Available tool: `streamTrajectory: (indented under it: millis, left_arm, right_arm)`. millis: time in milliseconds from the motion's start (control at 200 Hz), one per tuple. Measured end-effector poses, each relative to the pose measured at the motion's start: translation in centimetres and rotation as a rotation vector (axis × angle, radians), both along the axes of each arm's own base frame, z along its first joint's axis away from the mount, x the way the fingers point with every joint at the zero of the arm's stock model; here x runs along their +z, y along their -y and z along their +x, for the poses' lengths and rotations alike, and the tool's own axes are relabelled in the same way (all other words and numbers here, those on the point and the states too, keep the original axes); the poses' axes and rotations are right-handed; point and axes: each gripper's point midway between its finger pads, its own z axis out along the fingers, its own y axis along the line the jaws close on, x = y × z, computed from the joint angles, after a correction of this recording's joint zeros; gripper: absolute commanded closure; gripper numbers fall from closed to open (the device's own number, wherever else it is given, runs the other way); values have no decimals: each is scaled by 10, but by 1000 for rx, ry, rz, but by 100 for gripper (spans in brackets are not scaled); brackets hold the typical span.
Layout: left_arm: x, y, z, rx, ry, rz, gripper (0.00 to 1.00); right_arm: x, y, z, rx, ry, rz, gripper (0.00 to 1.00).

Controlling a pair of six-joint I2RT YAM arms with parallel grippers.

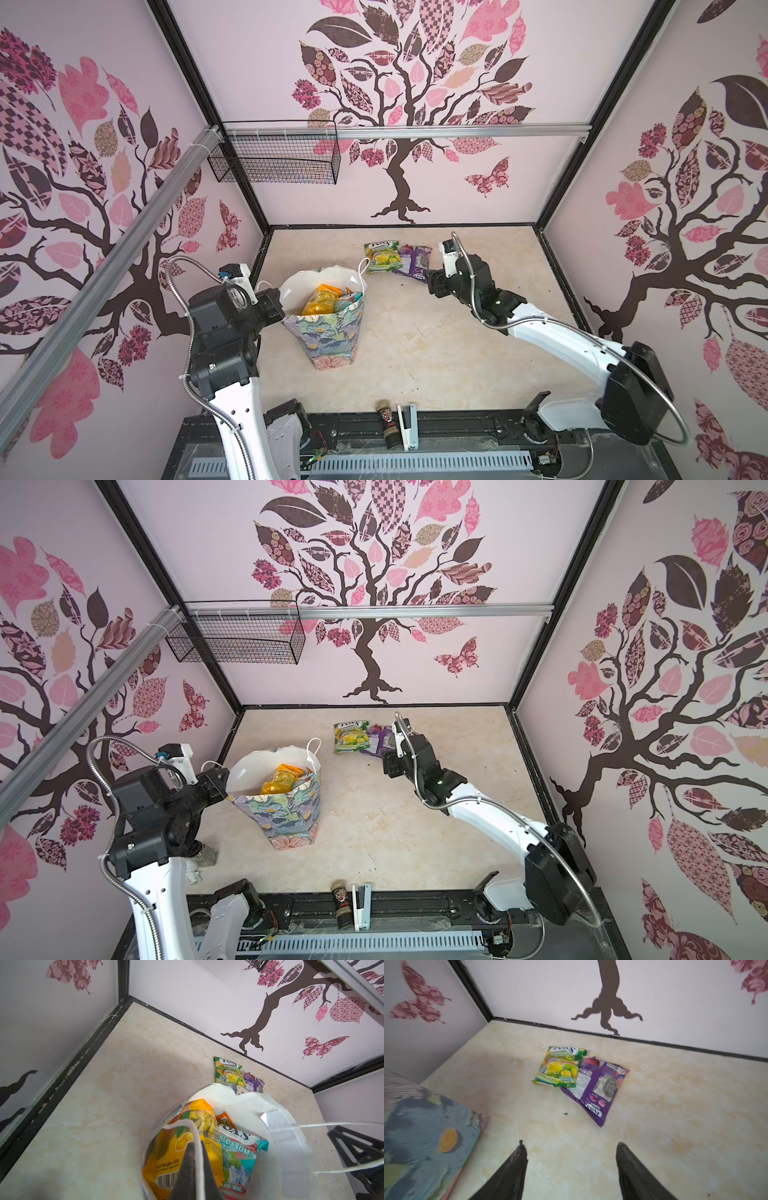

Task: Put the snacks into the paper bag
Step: 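Move the open right gripper over the purple Fox's Berries packet, then close the right gripper on the purple packet's corner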

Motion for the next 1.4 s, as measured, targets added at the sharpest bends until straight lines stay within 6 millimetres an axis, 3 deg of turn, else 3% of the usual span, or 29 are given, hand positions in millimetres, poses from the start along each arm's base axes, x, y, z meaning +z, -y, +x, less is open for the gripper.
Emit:
streamTrajectory:
  millis: [185,325,485,715,1400]
  left_arm:
    - [7,2,-21,29,5,45,100]
    - [1,0,-27,49,-19,56,100]
    - [-3,0,-26,46,-20,50,100]
    - [-1,1,-31,56,6,65,100]
    - [-1,-1,-35,72,8,74,100]
  right_arm:
    - [-88,-14,20,21,-171,-177,25]
    - [-120,-15,28,31,-204,-291,23]
    - [-135,-19,48,21,-190,-379,22]
    - [-150,-18,59,17,-191,-444,21]
    - [-181,-10,94,-37,-254,-424,22]
